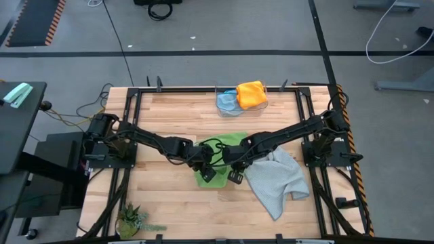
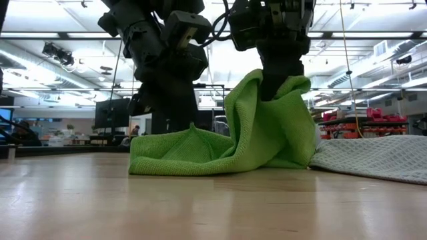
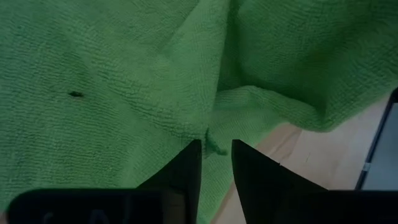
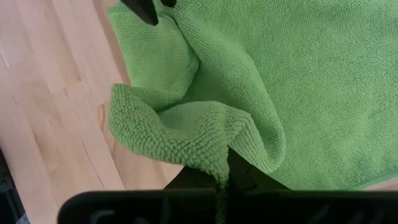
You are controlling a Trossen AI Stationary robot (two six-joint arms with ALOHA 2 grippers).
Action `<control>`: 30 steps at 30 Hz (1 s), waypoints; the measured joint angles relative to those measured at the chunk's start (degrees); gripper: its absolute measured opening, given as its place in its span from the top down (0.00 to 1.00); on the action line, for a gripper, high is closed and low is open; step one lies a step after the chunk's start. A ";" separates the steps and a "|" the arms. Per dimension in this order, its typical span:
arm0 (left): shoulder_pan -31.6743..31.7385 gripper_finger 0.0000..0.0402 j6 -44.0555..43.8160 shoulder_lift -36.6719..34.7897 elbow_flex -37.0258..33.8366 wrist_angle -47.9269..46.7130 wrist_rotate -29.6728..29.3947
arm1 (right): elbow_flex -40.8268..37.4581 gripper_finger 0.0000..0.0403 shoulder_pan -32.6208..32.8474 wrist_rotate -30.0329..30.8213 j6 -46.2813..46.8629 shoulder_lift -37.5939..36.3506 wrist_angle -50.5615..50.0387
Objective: Fold microfiber towels
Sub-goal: Fold the green microfiber cloth
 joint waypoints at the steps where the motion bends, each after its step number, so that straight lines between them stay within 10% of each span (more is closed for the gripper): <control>1: 0.03 0.78 0.00 0.00 0.00 0.00 -0.29 | 0.00 1.00 0.00 0.00 0.00 0.00 -0.02; 9: 0.17 0.98 0.24 0.00 0.00 0.00 -3.14 | 0.00 1.00 0.00 0.00 0.00 0.00 0.14; 30: -0.04 0.99 1.41 -8.45 0.04 -6.00 -9.56 | 0.02 1.00 0.00 0.77 -0.27 -2.40 -4.35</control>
